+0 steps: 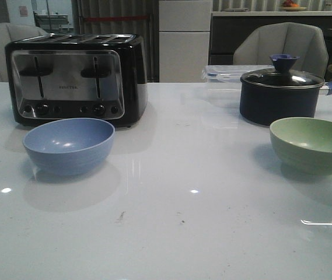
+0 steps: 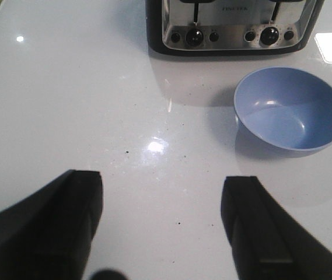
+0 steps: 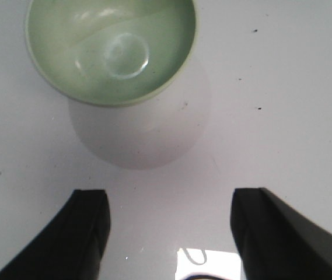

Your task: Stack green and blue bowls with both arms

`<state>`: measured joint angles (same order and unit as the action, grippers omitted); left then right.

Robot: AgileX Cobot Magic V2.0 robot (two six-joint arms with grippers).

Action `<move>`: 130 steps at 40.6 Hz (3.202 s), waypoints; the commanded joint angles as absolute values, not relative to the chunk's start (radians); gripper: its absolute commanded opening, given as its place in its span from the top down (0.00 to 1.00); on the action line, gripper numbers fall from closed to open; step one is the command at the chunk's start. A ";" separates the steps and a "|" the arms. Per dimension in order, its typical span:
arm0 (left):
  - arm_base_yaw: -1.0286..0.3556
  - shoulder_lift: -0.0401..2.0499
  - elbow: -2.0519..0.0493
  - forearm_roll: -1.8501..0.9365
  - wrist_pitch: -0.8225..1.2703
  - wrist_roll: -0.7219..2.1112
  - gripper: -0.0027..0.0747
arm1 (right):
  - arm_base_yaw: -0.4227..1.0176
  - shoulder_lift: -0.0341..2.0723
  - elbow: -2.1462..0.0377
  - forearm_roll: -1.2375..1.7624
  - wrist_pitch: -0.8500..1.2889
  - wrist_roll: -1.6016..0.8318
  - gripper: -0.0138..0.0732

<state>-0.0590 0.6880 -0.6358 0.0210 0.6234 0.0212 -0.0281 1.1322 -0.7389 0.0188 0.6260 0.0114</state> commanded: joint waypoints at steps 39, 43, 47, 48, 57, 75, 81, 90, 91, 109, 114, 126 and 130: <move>-0.066 0.718 -0.667 0.013 0.544 0.010 0.39 | -0.078 1.854 -1.371 0.072 0.802 -0.043 0.55; -0.066 0.718 -0.667 0.013 0.544 0.010 0.39 | -0.078 1.850 -1.372 0.072 0.801 -0.043 0.63; -0.066 0.718 -0.667 0.013 0.544 0.010 0.39 | -0.077 1.847 -1.373 0.072 0.809 -0.051 0.71; -0.066 0.718 -0.667 0.013 0.544 0.010 0.39 | -0.076 1.846 -1.376 0.073 0.816 -0.052 0.73; -0.066 0.718 -0.667 0.013 0.544 0.010 0.39 | -0.026 1.793 -1.447 0.084 0.906 -0.069 0.78; -0.066 0.718 -0.667 0.013 0.544 0.010 0.39 | 0.324 1.784 -1.457 0.193 0.826 -0.107 0.78; -0.066 0.718 -0.667 0.013 0.544 0.010 0.39 | 0.417 1.875 -1.457 0.194 0.821 -0.107 0.78; -0.066 0.718 -0.667 0.013 0.544 0.010 0.39 | 0.438 1.922 -1.457 0.179 0.816 -0.107 0.60; -0.066 0.718 -0.667 0.013 0.544 0.010 0.39 | 0.438 1.921 -1.458 0.178 0.814 -0.107 0.56; -0.066 0.718 -0.667 0.013 0.542 0.010 0.39 | 0.489 1.594 -1.293 0.181 0.706 -0.266 0.27; -0.066 0.718 -0.667 0.013 0.542 0.010 0.39 | 0.529 1.426 -1.151 0.181 0.627 -0.271 0.27; -0.072 0.743 -0.667 -0.006 0.538 0.032 0.38 | 0.550 1.095 -0.824 0.182 0.533 -0.271 0.27; -0.087 0.789 -0.670 -0.080 0.521 0.105 0.26 | 0.550 0.989 -0.727 0.183 0.515 -0.271 0.27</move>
<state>-0.0679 0.7620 -0.6358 -0.0253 0.6114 0.0632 0.5474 1.0763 -0.7598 0.1794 0.5935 -0.2604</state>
